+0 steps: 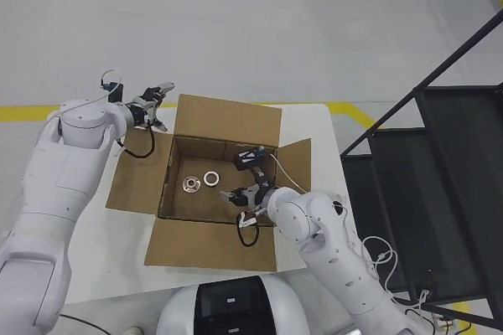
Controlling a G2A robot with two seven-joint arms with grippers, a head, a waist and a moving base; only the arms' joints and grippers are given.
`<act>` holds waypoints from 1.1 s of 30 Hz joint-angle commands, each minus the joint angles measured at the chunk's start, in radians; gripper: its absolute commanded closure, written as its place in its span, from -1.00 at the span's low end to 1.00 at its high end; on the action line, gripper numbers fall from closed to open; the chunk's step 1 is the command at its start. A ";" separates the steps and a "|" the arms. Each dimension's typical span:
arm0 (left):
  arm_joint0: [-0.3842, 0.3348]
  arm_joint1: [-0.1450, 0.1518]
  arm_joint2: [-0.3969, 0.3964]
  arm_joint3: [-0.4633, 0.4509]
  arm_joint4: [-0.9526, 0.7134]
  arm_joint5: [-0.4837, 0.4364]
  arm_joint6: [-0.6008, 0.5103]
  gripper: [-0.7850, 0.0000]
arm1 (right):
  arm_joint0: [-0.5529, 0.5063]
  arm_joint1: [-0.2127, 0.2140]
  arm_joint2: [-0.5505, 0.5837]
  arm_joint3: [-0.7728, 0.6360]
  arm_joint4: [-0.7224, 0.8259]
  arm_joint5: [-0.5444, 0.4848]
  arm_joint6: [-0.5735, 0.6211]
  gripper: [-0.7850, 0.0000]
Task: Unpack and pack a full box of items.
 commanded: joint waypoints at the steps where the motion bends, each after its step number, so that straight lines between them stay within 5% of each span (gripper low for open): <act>1: -0.004 0.000 0.004 0.009 0.009 0.006 -0.014 -1.00 | 0.000 0.000 0.000 0.000 0.000 0.000 0.000 -1.00; 10: 0.017 0.016 -0.015 -0.014 0.045 0.052 -0.073 -1.00 | 0.000 0.000 0.000 0.000 0.000 0.000 0.000 -1.00; 27: 0.156 0.064 -0.156 -0.217 -0.002 0.179 -0.044 -1.00 | 0.000 0.000 0.000 0.000 0.000 0.000 0.000 -1.00; 33: 0.239 0.072 -0.243 -0.352 -0.093 0.058 0.030 -1.00 | 0.000 0.000 0.000 0.000 0.000 0.000 0.000 -1.00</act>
